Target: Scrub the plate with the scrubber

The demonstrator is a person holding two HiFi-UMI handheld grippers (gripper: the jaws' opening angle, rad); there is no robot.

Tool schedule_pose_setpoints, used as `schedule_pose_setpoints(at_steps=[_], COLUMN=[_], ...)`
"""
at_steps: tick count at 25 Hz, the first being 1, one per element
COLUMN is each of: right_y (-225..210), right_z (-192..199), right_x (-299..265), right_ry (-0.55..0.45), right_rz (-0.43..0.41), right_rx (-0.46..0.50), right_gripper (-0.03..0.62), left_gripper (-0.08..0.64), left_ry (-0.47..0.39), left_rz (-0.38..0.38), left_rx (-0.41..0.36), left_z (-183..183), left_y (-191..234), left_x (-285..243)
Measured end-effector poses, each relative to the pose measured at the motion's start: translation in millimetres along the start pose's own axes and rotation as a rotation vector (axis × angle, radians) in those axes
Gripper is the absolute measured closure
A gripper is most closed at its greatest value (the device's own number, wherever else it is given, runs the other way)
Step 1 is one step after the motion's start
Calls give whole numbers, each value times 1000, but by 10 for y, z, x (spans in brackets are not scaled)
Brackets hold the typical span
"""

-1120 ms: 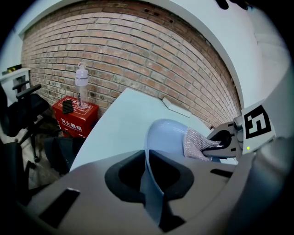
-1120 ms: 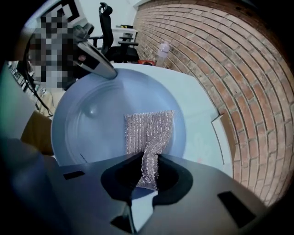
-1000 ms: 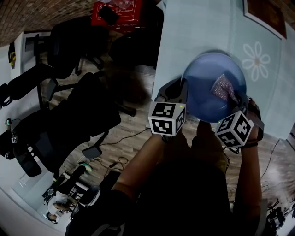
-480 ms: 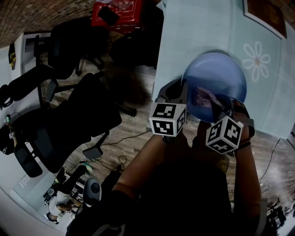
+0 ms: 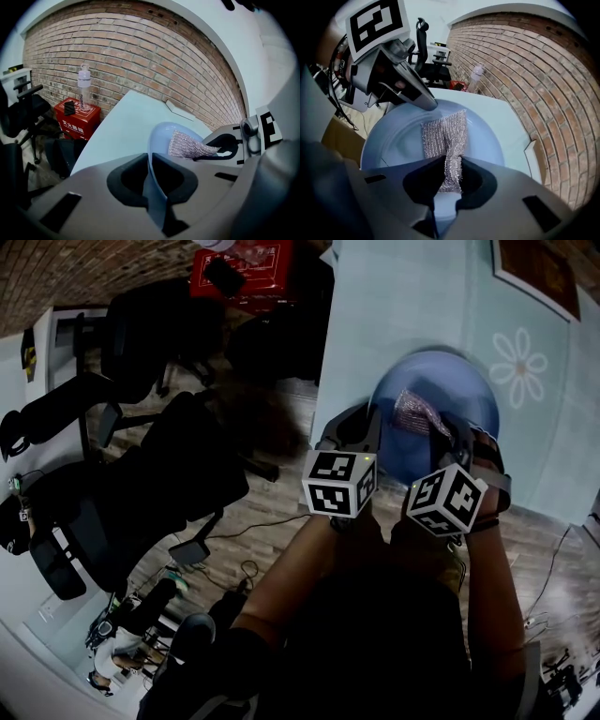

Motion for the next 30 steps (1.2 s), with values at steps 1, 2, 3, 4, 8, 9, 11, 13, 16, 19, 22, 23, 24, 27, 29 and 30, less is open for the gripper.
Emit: schedule_pose_setpoints(at_steps=[1,2,3,4,8,9,11,13,16,19,22,23,24,27,29,30], right_y=[-7,-4,5,16,14,3,-15,-39,-107,-216,-334,-382,-435,-594,-694,-745], right_z=[-14,-30,-44,-54,-63,-69,-90,-117,-173,-234,-276,-292,-306,-313,-305,-300], right_x=[20,52,90,125,202,220,271,337,467,652,877,960,1045,1317,1503,1591], right_ry=[-12,-28,-45,-61,-100,-109,-124,-132,-144,-172,-213,-236,-262,-343,-395,-421], right_rz=[4,7,11,16,30,37,51,68,97,132,164,177,191,226,255,275], right_rx=[2,7,15,23,20,16,15,17,12,-10,-52,-77,-106,-203,-253,-272], right_gripper=[512,512,512,513,513,513,513,512,513,512,512,512,512,512,512,512], left_gripper=[515,515,515,515,512,511,508,509,508,508,508,508,509,509,509,509], left_ry=[-4,-9,-16,-25,-62,-68,-77,-84,-101,-123,-145,-153,-159,-179,-212,-234], left_rz=[5,10,17,20,10,7,4,6,17,28,37,37,37,47,51,53], left_rx=[3,-5,-22,-43,-105,-117,-131,-135,-155,-195,-243,-272,-307,-396,-440,-460], left_z=[0,-1,0,-2,-63,-86,-133,-188,-333,-541,-769,-844,-916,-1105,-1250,-1322], left_y=[-4,-15,-29,-42,-65,-71,-84,-102,-156,-254,-378,-424,-473,-650,-793,-864], left_x=[11,30,55,83,182,203,251,311,430,565,702,748,792,935,1042,1091])
Point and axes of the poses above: the fingertips, and each gripper's own axes: x backward along the fingers, y to its left, z out of its underside, the point moved 5 cm from there along x, backward along the fingers, and after that the axes turned 4 degrees about -x, right-handed, at the moved point
